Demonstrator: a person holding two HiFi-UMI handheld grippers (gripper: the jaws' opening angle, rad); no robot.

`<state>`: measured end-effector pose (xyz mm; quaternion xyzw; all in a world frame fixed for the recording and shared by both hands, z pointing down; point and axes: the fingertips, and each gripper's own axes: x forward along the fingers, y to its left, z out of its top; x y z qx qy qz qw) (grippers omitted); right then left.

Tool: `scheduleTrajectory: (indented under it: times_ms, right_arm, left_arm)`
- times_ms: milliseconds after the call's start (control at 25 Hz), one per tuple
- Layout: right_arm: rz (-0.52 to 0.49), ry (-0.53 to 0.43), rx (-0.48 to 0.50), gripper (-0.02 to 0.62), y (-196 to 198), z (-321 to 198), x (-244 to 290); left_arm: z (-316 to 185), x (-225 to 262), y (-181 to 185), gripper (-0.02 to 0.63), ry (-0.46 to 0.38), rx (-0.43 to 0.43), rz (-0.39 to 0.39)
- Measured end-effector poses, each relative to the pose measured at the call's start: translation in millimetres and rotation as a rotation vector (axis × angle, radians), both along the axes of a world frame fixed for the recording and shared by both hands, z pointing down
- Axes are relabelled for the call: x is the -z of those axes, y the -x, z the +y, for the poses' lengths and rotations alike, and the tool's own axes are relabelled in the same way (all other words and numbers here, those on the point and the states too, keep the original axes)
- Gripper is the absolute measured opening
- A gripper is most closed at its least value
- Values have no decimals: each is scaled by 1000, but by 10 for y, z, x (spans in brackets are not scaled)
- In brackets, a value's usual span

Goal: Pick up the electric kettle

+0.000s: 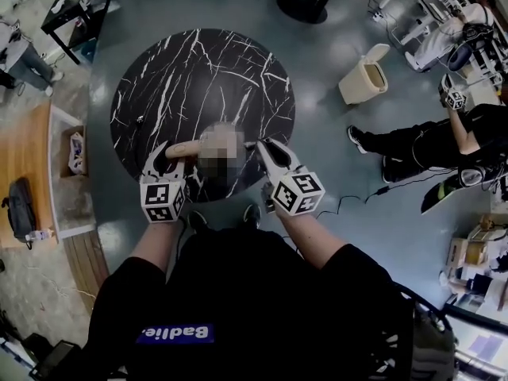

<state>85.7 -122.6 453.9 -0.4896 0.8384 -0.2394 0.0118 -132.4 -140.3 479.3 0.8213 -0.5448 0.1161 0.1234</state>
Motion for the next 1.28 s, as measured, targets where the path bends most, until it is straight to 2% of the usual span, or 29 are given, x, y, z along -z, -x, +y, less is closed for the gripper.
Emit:
scheduleTrajectory:
  times_ms: [800,1280]
  right_arm:
    - [-28,-42,4,67,23,222,368]
    - [-25,-41,21,69,52,332,384]
  left_arm:
    - [263,450,24,152,-13,-19,16]
    - [445,475,42,152,-1,-28,24]
